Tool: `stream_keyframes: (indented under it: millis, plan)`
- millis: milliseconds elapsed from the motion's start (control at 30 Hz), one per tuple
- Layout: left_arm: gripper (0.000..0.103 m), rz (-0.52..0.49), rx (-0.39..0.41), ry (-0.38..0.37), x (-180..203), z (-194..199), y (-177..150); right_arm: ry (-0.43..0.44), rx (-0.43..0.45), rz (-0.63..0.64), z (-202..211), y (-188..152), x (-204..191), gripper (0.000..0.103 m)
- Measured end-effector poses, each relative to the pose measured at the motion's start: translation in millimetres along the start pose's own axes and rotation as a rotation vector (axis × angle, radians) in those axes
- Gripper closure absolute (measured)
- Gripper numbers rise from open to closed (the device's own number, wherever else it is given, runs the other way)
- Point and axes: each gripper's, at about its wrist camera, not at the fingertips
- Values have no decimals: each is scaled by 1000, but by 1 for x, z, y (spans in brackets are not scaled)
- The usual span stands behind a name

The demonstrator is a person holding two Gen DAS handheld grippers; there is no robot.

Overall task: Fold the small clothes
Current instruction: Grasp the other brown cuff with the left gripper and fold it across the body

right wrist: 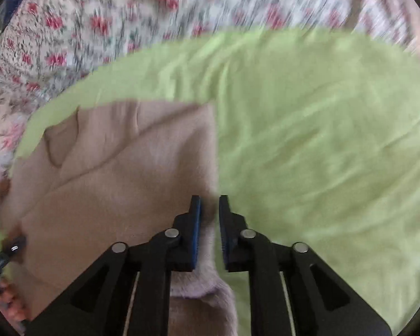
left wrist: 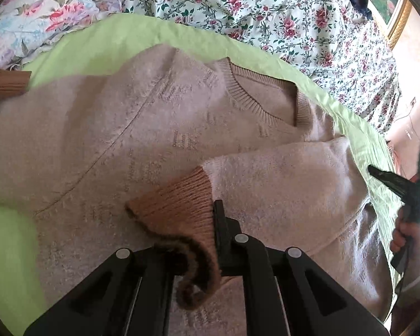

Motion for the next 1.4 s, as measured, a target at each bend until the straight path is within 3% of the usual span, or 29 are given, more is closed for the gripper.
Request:
stream_keyframes:
  millis: [67,133,167,233,300,367,400,433,467,500,633,733,833,900,933,967,1033,1067,1200,1400]
  plan:
    - [95,2,-9,1,-1,-2,-1,137,-3,25,12,-8,-17,88]
    - [93,3,-8,3,-2,1,-1,219,-125,29,-4,-19,-27,85]
    - [90,3,-6,8,-3,5,-2,205,-180,16,-16,-26,-24,85]
    - [86,1,4,38,-13,18,-7,135,-202,-6,-26,-33,-9,86]
    - [86,-2,27,104,-30,38,-11,168,-190,-86,-15,-31,8,87]
    - [83,-13,53,170,-44,54,-7,181,-162,-87,10,-30,9,83]
    - [80,-35,76,237,-53,65,0,204,-147,-77,23,-31,4,77]
    - [68,-56,91,286,-59,71,5,235,-132,-70,33,-31,-2,67]
    - [50,-80,103,356,-66,76,11,282,-119,-53,49,-33,-10,62]
    - [41,-111,116,467,-73,79,21,310,-116,-38,57,-36,-18,55]
    - [20,-268,161,740,-92,77,54,415,-130,-34,80,-57,-48,54]
    - [18,-401,137,893,-109,54,77,450,-172,-56,81,-70,-65,54]
    - [16,-462,68,953,-134,29,88,464,-216,-50,77,-79,-77,54]
    - [18,-454,1,938,-150,8,96,470,-235,-46,72,-81,-83,54]
    - [32,-432,-26,926,-160,1,98,466,-239,-42,72,-82,-85,54]
    - [64,-415,-38,909,-166,-2,99,460,-239,-39,73,-83,-86,54]
    - [95,-316,-55,840,-182,3,106,454,-234,-33,73,-82,-86,54]
    - [95,-272,-31,800,-185,12,109,446,-230,-31,73,-81,-86,54]
    - [96,-113,144,524,-165,79,110,438,-209,-29,80,-82,-82,54]
    - [96,-95,273,188,-72,133,93,459,-184,-49,86,-85,-81,54]
Point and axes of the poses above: each gripper's, at about its wrist camera, not at the fingertips, and z roughly against the way its jaws point, x to its right, y to its top, and after that the axes turned 2 degrees about x, right-handed
